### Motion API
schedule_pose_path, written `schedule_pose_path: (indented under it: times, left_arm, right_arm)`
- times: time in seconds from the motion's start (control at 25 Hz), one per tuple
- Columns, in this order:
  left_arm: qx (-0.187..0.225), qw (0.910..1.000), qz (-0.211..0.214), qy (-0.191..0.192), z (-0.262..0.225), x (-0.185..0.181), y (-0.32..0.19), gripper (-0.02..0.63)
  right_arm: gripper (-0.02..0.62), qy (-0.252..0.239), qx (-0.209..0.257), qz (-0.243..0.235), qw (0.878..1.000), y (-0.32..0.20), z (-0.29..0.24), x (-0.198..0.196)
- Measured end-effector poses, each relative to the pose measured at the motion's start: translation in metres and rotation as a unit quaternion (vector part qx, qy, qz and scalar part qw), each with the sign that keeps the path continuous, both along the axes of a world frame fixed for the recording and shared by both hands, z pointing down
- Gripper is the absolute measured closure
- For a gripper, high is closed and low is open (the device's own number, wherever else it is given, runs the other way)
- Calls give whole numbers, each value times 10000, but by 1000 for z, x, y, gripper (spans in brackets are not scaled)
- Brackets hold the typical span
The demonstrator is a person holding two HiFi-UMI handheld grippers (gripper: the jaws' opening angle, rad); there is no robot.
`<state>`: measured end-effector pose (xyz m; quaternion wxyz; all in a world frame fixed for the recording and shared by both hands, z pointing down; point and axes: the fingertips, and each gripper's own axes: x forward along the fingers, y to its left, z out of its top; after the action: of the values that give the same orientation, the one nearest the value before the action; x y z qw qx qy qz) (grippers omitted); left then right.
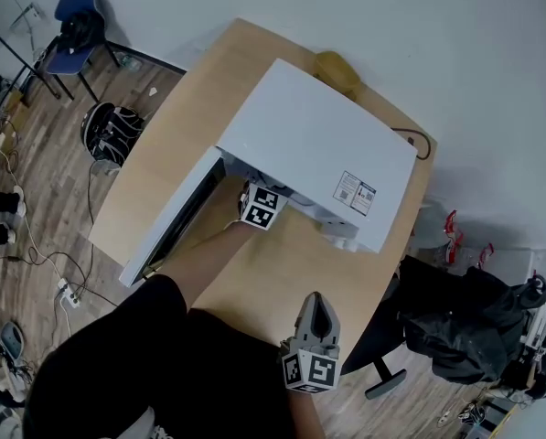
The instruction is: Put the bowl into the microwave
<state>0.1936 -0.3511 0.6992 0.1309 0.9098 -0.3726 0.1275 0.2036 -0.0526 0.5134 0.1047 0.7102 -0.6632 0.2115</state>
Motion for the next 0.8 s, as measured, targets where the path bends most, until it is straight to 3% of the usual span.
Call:
schedule_pose_path:
  times: [0.4, 0.64, 0.8]
  left_arm:
    - [-183, 9998, 32, 40, -2, -16, 10, 229]
    - [-375, 9991, -27, 203, -18, -49, 61, 230]
    - [-853, 9945, 409, 449, -32, -62, 117, 232]
  right_arm:
    - [535, -36, -25, 68, 10000, 9, 4, 1]
    - [535, 0, 196, 178, 9997, 17, -9, 4]
    - [535, 111, 305, 242, 9992, 28, -16, 7]
